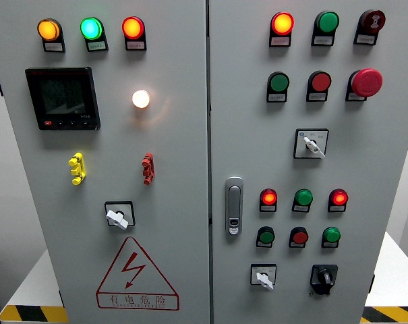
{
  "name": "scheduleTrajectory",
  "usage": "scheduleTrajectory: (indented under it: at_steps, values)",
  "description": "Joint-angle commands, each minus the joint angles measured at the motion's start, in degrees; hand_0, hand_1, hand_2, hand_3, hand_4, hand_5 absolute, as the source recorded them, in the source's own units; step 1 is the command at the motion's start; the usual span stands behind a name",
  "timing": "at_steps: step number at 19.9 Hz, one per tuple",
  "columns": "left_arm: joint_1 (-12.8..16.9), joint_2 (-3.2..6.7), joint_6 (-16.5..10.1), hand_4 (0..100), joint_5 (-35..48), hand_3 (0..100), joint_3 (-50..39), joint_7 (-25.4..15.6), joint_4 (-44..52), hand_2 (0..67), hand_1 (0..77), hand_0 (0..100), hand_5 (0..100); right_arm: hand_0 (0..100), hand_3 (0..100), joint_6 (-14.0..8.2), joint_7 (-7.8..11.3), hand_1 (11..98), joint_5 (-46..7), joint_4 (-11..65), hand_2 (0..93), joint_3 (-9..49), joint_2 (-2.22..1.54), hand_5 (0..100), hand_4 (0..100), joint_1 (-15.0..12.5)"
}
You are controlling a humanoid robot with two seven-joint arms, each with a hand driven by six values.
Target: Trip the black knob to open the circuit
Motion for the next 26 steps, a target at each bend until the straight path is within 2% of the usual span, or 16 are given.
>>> scheduleTrajectory:
  at_steps: [1,4,6,8,11,13,14,15,16,17,20,22,23,26]
  values:
    - [0.0,0.03,0.0,7,0.0,21,0.0,0.0,0.0,13.0,3.0,0,1,77,2,-0.8,0.24,33.7,0.8,0.2,0.7,-3.2,-0.11,3,0,0.1]
    - [0.0,0.03,0.0,7,0.0,21,0.0,0.0,0.0,13.0,3.0,0,1,77,2,-1.0,0.33,33.6,1.7,-0.4,0.7,-3.5,-0.11,3,0,0.5]
    - [0.0,0.03,0.0,7,0.0,21,0.0,0.0,0.0,13.0,3.0,0,1,78,2,-1.0,1.99,33.5,3.3,-1.2,0.7,-2.9,-0.11,3,0,1.5]
    - [0.0,-0.05,0.0,7,0.0,21,0.0,0.0,0.0,13.0,3.0,0,1,77,2,-0.8,2.35,33.5,3.5,-2.7,0.6,-3.6,-0.02,3,0,1.8]
    - [0.0,0.03,0.0,7,0.0,21,0.0,0.0,0.0,13.0,3.0,0,1,77,2,-0.6,2.44,33.5,5.9,-2.9,0.6,-5.2,-0.02,3,0,1.9]
    - [0.0,-0.05,0.0,7,0.0,21,0.0,0.0,0.0,13.0,3.0,0,1,77,2,-0.4,2.44,33.5,9.2,-2.8,0.5,-8.8,0.06,4,0,2.4]
    - [0.0,0.03,0.0,7,0.0,21,0.0,0.0,0.0,13.0,3.0,0,1,77,2,-0.4,2.62,33.6,11.8,-2.7,0.5,-10.8,-0.02,4,0,2.9]
    - [0.0,-0.05,0.0,7,0.0,21,0.0,0.0,0.0,13.0,3.0,0,1,77,2,-0.5,2.53,33.6,12.9,-2.7,0.4,-10.6,-0.02,4,0,3.3]
    - [0.0,0.03,0.0,7,0.0,21,0.0,0.0,0.0,13.0,3.0,0,1,77,2,-0.6,2.01,33.6,11.6,-2.4,0.4,-8.8,0.15,4,0,2.4]
    - [0.0,0.03,0.0,7,0.0,21,0.0,0.0,0.0,13.0,3.0,0,1,77,3,-0.5,2.0,33.6,6.6,-2.0,0.3,-3.1,-0.02,4,0,1.8]
    - [0.0,-0.05,0.0,7,0.0,21,0.0,0.0,0.0,13.0,3.0,0,1,77,3,-0.3,1.83,33.8,-13.4,-2.0,0.2,13.4,0.15,4,0,1.2]
    - [0.0,-0.05,0.0,7,0.0,21,0.0,0.0,0.0,13.0,3.0,0,1,76,3,-0.3,0.25,34.2,-22.3,-0.4,0.2,19.8,0.15,4,0,0.5]
    - [0.0,0.03,0.0,7,0.0,21,0.0,0.0,0.0,13.0,3.0,0,1,76,3,-0.2,-0.54,34.4,-26.3,1.4,0.2,25.5,0.15,4,0,0.2]
    - [0.0,0.03,0.0,7,0.0,21,0.0,0.0,0.0,13.0,3.0,0,1,76,5,-0.2,-1.07,35.2,-41.5,5.1,0.4,40.0,0.15,5,0,0.2]
